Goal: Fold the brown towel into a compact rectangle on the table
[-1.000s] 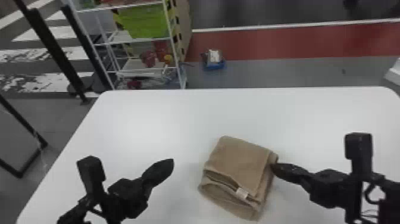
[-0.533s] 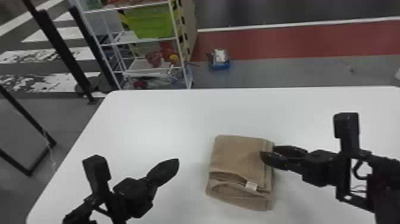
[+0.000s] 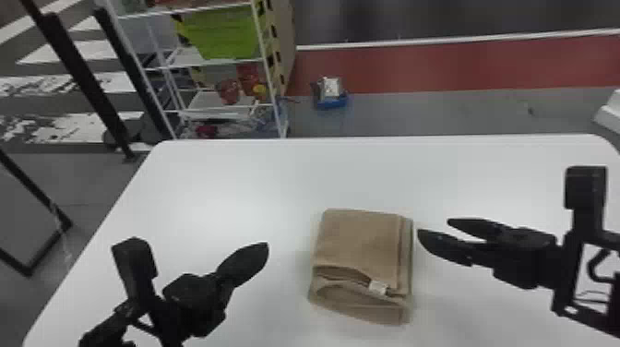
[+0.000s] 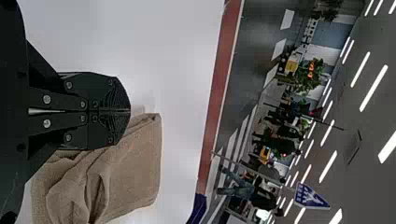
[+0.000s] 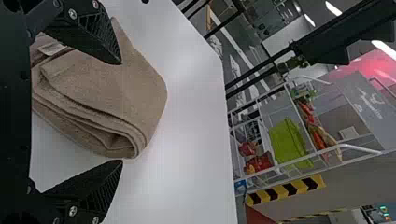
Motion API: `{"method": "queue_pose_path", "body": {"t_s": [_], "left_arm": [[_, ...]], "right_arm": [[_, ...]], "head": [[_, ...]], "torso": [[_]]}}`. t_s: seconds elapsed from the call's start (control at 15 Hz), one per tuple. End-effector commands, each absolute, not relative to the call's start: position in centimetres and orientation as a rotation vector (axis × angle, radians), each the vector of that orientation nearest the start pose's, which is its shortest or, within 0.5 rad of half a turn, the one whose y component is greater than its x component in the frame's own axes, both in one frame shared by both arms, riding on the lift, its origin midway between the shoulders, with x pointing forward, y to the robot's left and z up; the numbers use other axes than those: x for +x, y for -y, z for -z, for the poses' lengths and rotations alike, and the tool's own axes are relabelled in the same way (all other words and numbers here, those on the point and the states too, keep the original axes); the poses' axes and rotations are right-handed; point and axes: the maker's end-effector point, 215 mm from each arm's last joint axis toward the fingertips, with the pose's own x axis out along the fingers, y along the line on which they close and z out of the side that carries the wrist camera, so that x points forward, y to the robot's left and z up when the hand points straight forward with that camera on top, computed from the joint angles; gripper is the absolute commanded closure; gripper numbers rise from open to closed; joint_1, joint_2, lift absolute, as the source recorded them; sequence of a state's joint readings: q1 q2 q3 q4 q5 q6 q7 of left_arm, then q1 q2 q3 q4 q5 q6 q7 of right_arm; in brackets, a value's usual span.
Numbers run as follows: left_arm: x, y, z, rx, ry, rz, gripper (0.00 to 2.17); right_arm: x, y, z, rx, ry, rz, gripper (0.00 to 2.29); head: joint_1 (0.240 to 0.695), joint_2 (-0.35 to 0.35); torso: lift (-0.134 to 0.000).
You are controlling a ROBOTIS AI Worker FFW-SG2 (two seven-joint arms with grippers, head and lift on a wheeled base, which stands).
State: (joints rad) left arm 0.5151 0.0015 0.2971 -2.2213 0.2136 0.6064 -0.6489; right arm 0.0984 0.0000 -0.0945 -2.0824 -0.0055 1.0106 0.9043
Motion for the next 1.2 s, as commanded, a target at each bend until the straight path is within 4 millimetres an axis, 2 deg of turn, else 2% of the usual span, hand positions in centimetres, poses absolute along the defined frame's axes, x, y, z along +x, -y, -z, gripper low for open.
{"method": "queue_pose_path", "body": {"t_s": [0.0,0.07,0.13,0.2,0.33,0.67,0.87,1.13], "left_arm": [[39.3,-22.4,38.5,-0.266,-0.380,0.433,1.70],[39.2,-22.5,38.6,-0.267,-0.381,0.432,1.70],[39.1,-22.6,38.6,-0.267,-0.382,0.431,1.70],[39.0,-22.8,38.7,-0.267,-0.385,0.427,1.70],[39.0,-23.3,38.8,-0.270,-0.384,0.419,1.70],[39.0,-23.7,38.9,-0.273,-0.383,0.420,1.70],[39.0,-23.9,38.9,-0.271,-0.383,0.419,1.70],[38.9,-24.1,38.8,-0.272,-0.380,0.419,1.70]], "right_arm": [[47.6,8.1,34.9,0.260,-0.483,-0.840,0.53],[48.2,7.0,34.8,0.244,-0.468,-0.861,0.98],[48.6,5.7,35.3,0.228,-0.473,-0.872,1.68],[48.9,4.8,35.9,0.205,-0.474,-0.874,1.93],[49.0,3.7,37.4,0.187,-0.489,-0.886,1.93],[49.9,3.1,39.4,0.153,-0.459,-0.891,1.93],[51.3,3.1,41.4,0.051,-0.463,-0.857,1.93],[52.1,3.1,43.9,0.042,-0.515,-0.857,1.93]], "head": [[0.695,0.160],[0.695,0.163],[0.695,0.170],[0.695,0.179],[0.695,0.212],[0.695,0.255],[0.695,0.253],[0.695,0.256]], "torso": [[-0.124],[-0.124],[-0.124],[-0.124],[-0.124],[-0.124],[-0.124],[-0.124]]}}
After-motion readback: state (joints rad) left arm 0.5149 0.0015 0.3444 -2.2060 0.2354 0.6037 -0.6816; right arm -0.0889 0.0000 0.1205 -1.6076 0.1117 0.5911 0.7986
